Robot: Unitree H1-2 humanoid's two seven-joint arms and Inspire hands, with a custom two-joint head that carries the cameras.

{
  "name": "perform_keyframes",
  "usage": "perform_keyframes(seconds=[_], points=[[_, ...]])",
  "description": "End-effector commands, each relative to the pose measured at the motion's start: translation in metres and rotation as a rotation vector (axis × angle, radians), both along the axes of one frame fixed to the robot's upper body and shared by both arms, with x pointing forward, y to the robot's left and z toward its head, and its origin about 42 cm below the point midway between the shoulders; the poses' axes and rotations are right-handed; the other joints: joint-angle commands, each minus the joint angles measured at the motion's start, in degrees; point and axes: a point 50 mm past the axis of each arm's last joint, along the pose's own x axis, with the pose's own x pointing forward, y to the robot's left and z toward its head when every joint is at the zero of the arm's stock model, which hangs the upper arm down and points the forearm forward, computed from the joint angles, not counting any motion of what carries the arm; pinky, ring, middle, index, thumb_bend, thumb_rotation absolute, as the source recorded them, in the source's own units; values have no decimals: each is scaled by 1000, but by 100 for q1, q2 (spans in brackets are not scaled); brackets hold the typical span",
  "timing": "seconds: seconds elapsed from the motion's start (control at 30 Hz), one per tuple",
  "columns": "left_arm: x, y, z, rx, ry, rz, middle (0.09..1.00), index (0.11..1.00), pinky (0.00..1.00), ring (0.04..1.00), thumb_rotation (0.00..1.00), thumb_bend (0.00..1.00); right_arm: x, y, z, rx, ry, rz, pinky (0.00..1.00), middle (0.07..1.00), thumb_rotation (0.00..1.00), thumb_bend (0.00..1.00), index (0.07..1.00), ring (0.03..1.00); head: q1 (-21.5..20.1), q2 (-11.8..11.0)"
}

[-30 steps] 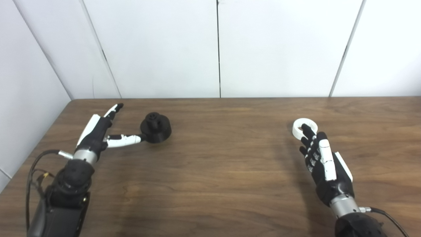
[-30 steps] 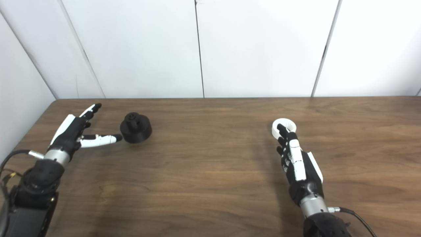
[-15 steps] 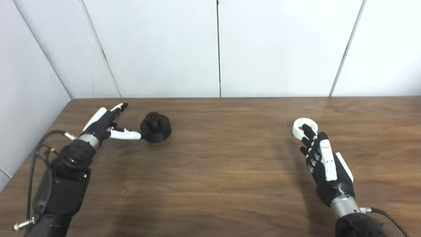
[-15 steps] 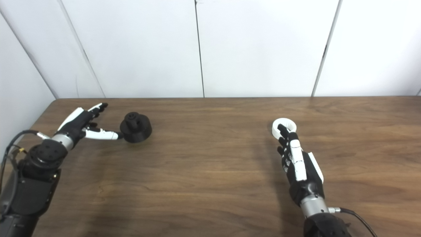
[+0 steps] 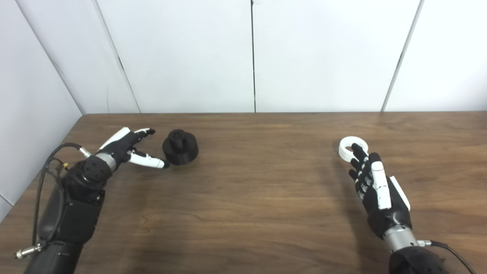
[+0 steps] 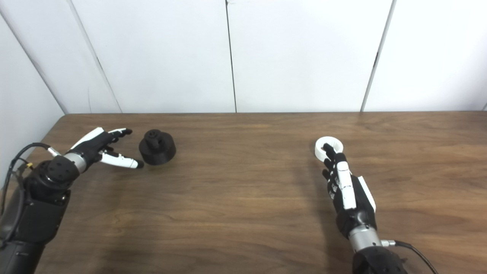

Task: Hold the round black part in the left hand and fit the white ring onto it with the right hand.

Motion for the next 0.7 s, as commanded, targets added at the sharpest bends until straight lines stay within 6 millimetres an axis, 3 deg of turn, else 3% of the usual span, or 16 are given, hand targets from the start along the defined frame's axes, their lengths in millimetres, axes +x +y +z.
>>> perform_keyframes(seconds=[0.0, 0.5, 0.67], points=[[14, 7, 40, 78, -81, 1, 1000, 944, 949, 1000, 228, 1000, 4, 4, 17, 9, -80, 5, 1000, 995, 1000, 504, 937, 1000, 4, 3], [15, -2, 46, 135, -97, -51, 1000, 947, 1000, 1000, 192, 1000, 1, 4, 15, 13, -72, 4, 1000, 985, 1000, 515, 930, 1000, 3, -12], [17, -5, 47, 160, -121, -91, 1000, 880, 1000, 1000, 205, 1000, 1, 5, 14, 12, -72, 5, 1000, 991, 1000, 508, 938, 1000, 4, -25]])
